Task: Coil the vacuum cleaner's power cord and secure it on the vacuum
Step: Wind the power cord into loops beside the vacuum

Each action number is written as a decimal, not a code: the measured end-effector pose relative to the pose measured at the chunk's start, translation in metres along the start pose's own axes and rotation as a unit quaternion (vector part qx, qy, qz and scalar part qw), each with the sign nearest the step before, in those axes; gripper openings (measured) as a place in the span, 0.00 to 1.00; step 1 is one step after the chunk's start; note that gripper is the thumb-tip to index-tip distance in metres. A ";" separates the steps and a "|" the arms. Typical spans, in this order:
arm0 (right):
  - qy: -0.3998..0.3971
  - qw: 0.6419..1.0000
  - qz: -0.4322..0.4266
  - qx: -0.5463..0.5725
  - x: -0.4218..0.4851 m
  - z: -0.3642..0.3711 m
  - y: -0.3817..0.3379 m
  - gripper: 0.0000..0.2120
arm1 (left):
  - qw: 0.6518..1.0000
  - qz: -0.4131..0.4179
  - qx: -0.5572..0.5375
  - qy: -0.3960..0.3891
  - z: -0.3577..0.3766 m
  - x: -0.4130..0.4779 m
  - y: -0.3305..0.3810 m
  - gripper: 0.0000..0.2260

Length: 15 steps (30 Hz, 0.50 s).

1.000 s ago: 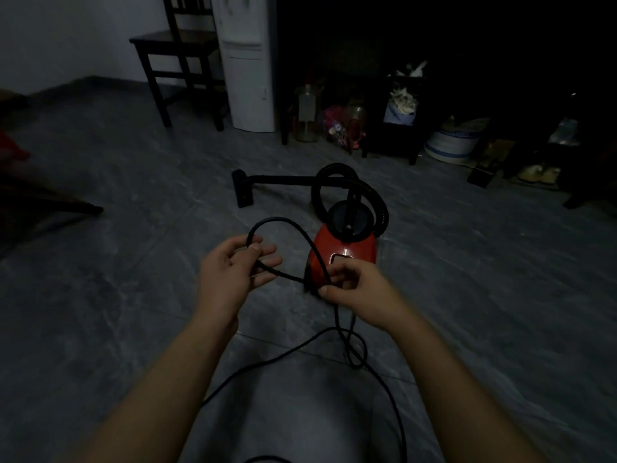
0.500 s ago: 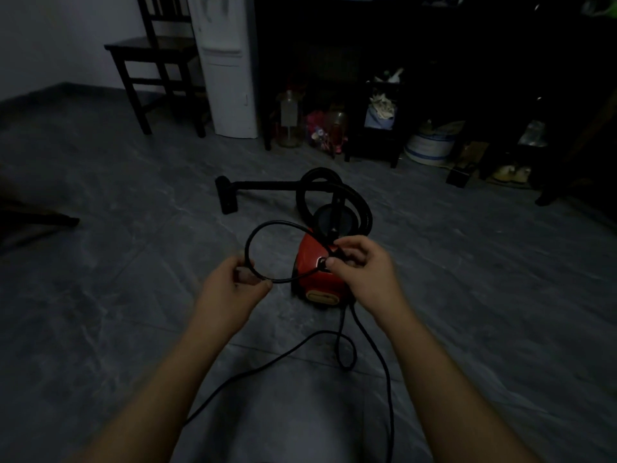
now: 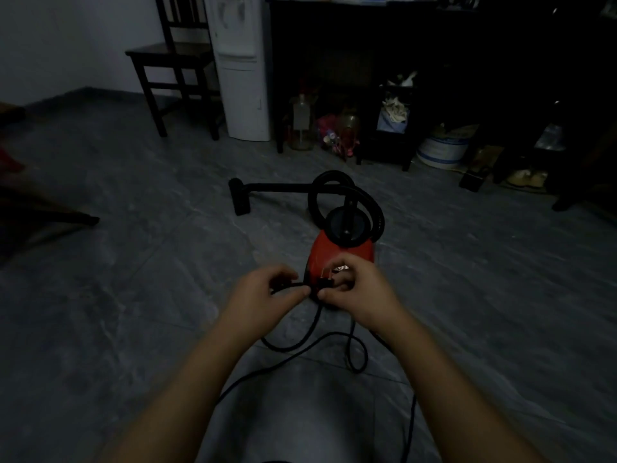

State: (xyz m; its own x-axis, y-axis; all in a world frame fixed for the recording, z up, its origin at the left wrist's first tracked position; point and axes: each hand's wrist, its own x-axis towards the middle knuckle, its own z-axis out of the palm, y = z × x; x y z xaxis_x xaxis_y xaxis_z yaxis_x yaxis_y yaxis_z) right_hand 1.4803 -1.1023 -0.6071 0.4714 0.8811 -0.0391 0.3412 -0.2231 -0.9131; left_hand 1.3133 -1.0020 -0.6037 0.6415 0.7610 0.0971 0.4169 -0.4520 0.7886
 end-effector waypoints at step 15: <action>-0.017 0.998 -0.037 0.040 0.003 0.002 -0.006 0.16 | 0.994 -0.037 -0.105 -0.017 -0.002 0.009 0.006 0.07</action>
State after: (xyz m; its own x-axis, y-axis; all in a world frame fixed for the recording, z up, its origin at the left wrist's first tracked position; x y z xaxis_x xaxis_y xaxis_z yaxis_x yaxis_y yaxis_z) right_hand 1.4778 -1.0977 -0.6024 0.4196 0.9076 0.0179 0.3084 -0.1240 -0.9432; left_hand 1.3203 -0.9973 -0.5965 0.6367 0.7709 0.0176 0.3223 -0.2868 0.9021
